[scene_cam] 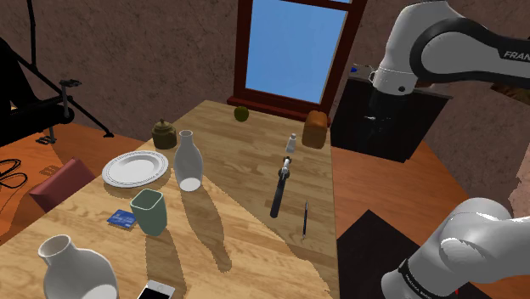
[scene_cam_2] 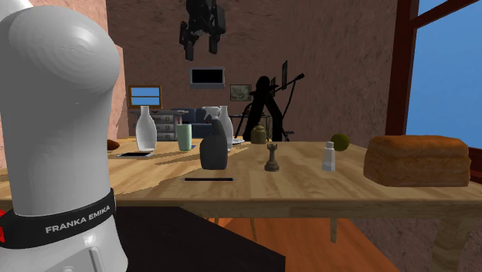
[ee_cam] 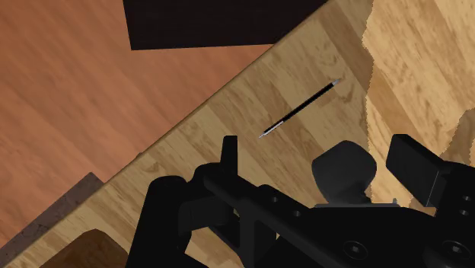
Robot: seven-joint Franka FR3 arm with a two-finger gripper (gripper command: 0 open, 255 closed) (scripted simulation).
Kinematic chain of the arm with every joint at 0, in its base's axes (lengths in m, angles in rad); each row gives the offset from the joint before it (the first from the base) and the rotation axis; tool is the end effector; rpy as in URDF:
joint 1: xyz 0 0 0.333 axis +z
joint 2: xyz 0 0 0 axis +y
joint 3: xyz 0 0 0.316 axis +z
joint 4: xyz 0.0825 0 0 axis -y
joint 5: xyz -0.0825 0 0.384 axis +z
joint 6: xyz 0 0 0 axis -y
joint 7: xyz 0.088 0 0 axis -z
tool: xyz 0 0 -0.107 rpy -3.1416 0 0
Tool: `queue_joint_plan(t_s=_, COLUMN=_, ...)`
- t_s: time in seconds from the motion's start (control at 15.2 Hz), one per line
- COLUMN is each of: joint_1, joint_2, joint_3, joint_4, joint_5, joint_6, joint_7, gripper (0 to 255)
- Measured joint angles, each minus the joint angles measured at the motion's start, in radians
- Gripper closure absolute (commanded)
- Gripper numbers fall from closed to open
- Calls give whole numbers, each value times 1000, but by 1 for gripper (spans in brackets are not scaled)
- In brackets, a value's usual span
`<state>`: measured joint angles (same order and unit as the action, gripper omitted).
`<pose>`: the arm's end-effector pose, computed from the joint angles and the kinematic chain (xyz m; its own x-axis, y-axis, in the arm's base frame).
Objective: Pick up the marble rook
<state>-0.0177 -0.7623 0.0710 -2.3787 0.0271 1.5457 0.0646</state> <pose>0.3087 0.0250 0.5697 0.9970 -0.0338 -0.0703 -0.0320 -0.9991 0.0265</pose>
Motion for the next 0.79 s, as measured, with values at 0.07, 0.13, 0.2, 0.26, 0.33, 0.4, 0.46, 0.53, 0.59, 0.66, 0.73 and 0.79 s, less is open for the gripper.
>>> queue_joint_plan(t_s=0.07, joint_1=0, joint_2=0, joint_3=0, joint_4=0, joint_5=0, joint_6=0, joint_7=0, gripper=0)
queue_joint_plan(t_s=0.13, joint_1=-2, joint_2=14, joint_3=0, joint_4=-4, joint_5=-1, joint_6=18, joint_7=0, gripper=0)
queue_joint_plan(t_s=0.2, joint_1=-4, joint_2=35, joint_3=0, joint_4=-3, joint_5=-3, joint_6=40, joint_7=1, gripper=0)
queue_joint_plan(t_s=0.26, joint_1=-6, joint_2=55, joint_3=2, joint_4=-8, joint_5=-2, joint_6=66, joint_7=4, gripper=0)
queue_joint_plan(t_s=0.33, joint_1=-9, joint_2=77, joint_3=2, joint_4=-15, joint_5=-4, joint_6=97, joint_7=6, gripper=0)
queue_joint_plan(t_s=0.4, joint_1=-12, joint_2=108, joint_3=2, joint_4=-19, joint_5=-6, joint_6=134, joint_7=7, gripper=0)
queue_joint_plan(t_s=0.46, joint_1=-14, joint_2=141, joint_3=5, joint_4=-16, joint_5=-6, joint_6=166, joint_7=12, gripper=0)
queue_joint_plan(t_s=0.53, joint_1=-18, joint_2=179, joint_3=4, joint_4=-12, joint_5=-9, joint_6=203, joint_7=13, gripper=0)
queue_joint_plan(t_s=0.59, joint_1=-22, joint_2=208, joint_3=3, joint_4=-17, joint_5=-12, joint_6=238, joint_7=13, gripper=0)
queue_joint_plan(t_s=0.66, joint_1=-26, joint_2=237, joint_3=2, joint_4=-9, joint_5=-15, joint_6=263, joint_7=14, gripper=0)
queue_joint_plan(t_s=0.73, joint_1=-28, joint_2=270, joint_3=3, joint_4=-6, joint_5=-17, joint_6=294, joint_7=17, gripper=0)
queue_joint_plan(t_s=0.79, joint_1=-32, joint_2=308, joint_3=3, joint_4=10, joint_5=-20, joint_6=319, joint_7=19, gripper=0)
